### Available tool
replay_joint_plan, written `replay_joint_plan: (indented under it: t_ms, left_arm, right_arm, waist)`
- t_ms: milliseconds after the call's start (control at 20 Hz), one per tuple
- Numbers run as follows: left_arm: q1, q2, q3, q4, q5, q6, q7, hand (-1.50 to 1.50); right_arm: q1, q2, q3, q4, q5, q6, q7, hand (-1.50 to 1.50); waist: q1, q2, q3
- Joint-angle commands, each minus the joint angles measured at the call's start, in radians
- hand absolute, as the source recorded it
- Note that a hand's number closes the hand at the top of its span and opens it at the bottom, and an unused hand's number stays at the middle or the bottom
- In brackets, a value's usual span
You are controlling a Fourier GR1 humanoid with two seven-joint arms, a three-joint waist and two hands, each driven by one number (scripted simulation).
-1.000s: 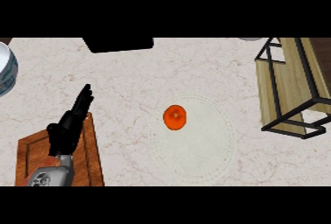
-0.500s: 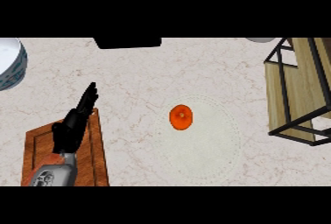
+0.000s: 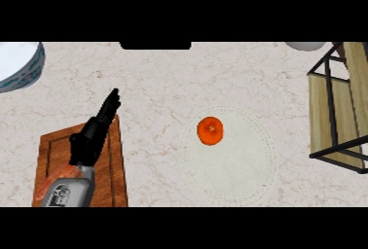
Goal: Pick the tomato from the placemat and place it in the tiered shelf
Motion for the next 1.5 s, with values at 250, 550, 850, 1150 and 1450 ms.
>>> replay_joint_plan:
  t_ms: [250, 550, 850, 1150, 1450]
  left_arm:
    - [-0.071, -0.003, -0.005, -0.011, 0.006, -0.014, 0.071, 0.0]
    - [-0.089, 0.014, 0.023, 0.04, 0.014, -0.023, 0.048, 0.0]
    - [-0.001, -0.034, -0.061, -0.025, -0.034, -0.002, 0.027, 0.0]
    - [-0.045, -0.009, -0.012, 0.021, -0.025, 0.001, 0.022, 0.0]
    - [-0.077, -0.026, -0.025, 0.044, -0.03, 0.002, 0.035, 0.0]
  right_arm:
    - [-0.119, -0.041, 0.041, 0.14, -0.016, 0.186, -0.164, 1.5]
    - [-0.214, 0.002, 0.132, 0.086, -0.003, 0.085, -0.144, 1.5]
    - [-0.361, 0.053, 0.218, 0.081, 0.098, -0.097, -0.191, 1.5]
    - [-0.52, 0.161, 0.368, 0.121, 0.189, -0.171, -0.16, 1.5]
    - [-0.635, 0.209, 0.42, 0.172, -0.041, 0.024, 0.055, 1.5]
  waist:
    - [0.028, 0.004, 0.002]
    - [0.027, 0.004, 0.0]
    - [0.051, 0.004, 0.0]
    - [0.028, 0.003, -0.002]
    - [0.043, 0.006, -0.002]
